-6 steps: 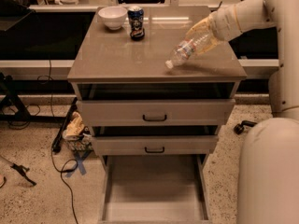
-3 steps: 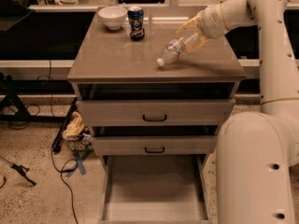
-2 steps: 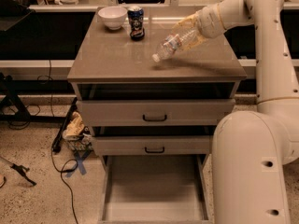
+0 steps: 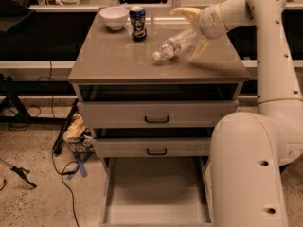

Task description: Pick water bottle from bottom drawer and place on counter

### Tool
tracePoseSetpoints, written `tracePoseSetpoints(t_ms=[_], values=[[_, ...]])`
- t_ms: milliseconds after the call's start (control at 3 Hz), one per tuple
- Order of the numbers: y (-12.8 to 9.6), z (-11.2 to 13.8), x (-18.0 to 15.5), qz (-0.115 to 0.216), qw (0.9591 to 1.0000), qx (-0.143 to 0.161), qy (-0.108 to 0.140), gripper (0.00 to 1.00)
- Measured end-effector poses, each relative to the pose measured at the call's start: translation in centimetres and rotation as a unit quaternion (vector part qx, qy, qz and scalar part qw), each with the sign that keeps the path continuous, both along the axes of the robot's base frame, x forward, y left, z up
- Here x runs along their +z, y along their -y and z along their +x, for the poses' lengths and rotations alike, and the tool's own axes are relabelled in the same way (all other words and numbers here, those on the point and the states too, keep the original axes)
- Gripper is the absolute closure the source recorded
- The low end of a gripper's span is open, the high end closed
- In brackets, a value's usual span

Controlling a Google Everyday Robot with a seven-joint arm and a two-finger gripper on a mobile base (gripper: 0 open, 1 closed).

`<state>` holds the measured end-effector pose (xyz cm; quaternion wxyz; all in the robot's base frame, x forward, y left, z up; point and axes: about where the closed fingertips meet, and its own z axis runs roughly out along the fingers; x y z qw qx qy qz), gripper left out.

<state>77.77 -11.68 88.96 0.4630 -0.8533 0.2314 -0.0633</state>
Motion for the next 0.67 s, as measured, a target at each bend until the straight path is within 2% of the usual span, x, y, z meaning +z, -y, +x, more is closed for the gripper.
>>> tracePoseSetpoints(t_ms=[667], values=[[1.6,0.4,0.8,0.01,0.9997,-0.019,0.009,0.0]])
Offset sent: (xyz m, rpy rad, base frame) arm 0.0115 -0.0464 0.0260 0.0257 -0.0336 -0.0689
